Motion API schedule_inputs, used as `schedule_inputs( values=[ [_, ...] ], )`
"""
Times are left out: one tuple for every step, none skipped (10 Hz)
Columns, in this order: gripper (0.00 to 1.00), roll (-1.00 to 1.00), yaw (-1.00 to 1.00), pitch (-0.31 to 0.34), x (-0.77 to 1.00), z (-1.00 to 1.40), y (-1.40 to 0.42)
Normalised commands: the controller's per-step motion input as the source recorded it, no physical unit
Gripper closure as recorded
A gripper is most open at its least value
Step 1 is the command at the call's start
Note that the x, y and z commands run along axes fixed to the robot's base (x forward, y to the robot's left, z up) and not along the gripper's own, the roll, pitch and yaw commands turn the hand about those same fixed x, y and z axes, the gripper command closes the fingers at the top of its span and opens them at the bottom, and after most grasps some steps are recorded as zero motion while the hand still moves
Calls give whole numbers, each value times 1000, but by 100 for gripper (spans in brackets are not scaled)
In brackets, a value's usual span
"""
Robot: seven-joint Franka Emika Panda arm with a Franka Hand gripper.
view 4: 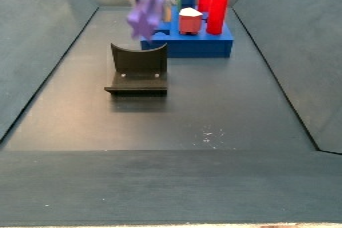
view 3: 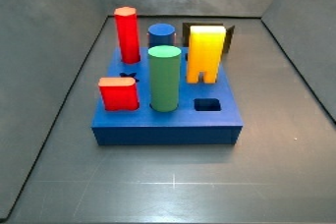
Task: Pick up the star object. Move up. Place the star object on the fixture. Regrasp the star object. Move to above the board. Insert the star object.
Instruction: Place the star object on the fixture.
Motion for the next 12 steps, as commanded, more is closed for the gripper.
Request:
schedule_inputs(
  values=[
    [100,-1000,123,77,443,277,-269],
    [100,-1000,106,87,339,143,-134],
    [100,-1000,92,95,261,59,-74],
    [100,-1000,70,115,189,12,-9],
    [100,-1000,53,132,145,0,21],
    [100,-1000,27,151,95,-4,33],
    [100,-1000,4,159,77,-9,34],
    [100,-1000,-14,165,73,-11,34],
    [100,-1000,-54,181,75,-10,38],
    [100,-940,-84,187,82,-16,42],
    [100,-724,-116,160,89,-19,45],
    [100,-559,-133,133,85,-15,48]
  ],
)
